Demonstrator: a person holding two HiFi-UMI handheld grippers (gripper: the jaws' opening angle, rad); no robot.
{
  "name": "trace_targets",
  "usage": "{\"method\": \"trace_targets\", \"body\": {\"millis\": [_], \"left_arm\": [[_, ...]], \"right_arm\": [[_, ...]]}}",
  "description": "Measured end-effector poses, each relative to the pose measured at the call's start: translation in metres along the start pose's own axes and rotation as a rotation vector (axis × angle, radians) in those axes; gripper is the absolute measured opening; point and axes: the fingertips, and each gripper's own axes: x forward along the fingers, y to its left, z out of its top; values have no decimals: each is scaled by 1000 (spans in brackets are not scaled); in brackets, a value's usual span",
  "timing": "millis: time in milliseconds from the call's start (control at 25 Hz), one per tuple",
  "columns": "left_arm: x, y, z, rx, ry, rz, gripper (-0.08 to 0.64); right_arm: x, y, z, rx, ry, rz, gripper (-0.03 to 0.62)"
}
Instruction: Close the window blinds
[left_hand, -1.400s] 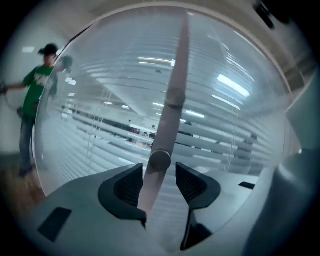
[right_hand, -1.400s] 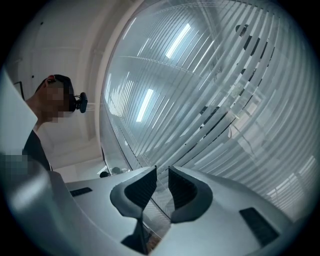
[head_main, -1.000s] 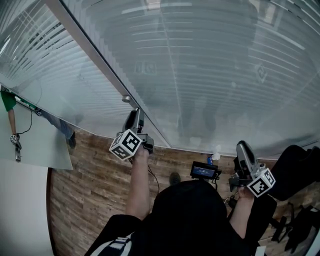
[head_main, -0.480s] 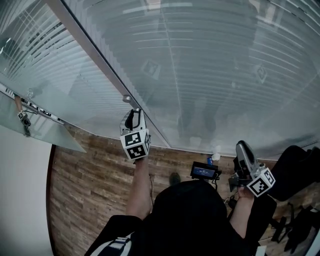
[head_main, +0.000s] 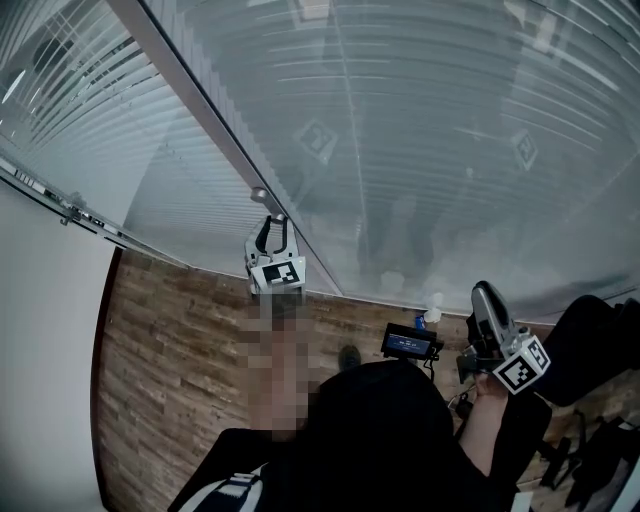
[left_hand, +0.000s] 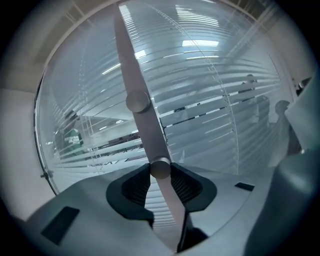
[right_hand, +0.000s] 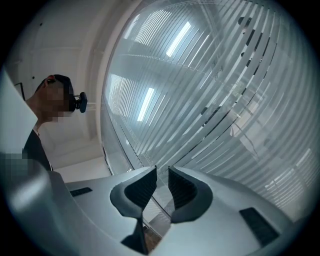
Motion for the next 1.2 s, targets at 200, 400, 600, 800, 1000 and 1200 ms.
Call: {"method": "trace_targets", "body": {"millis": [200, 400, 600, 800, 1000, 1200], "left_arm": [[-3, 0, -8, -470, -39, -133, 157], [-5, 9, -1, -580, -105, -136, 164], [-5, 7, 1, -409, -71, -102, 138], [-4, 2, -4, -220, -38, -51, 138], [-5, 2, -5, -65, -15, -2, 138], [-8, 14, 13, -75, -30, -11, 138]], "right_arm": [[-4, -2, 0, -2, -7, -11, 72], [-9, -5, 0, -1, -13, -26, 72], [-9, -4, 0, 0, -12, -24, 72], [-10, -5, -4, -1, -9, -19, 72], [-12, 2, -1, -4, -5, -27, 72], [2, 13, 11, -19, -6, -20, 72]]}}
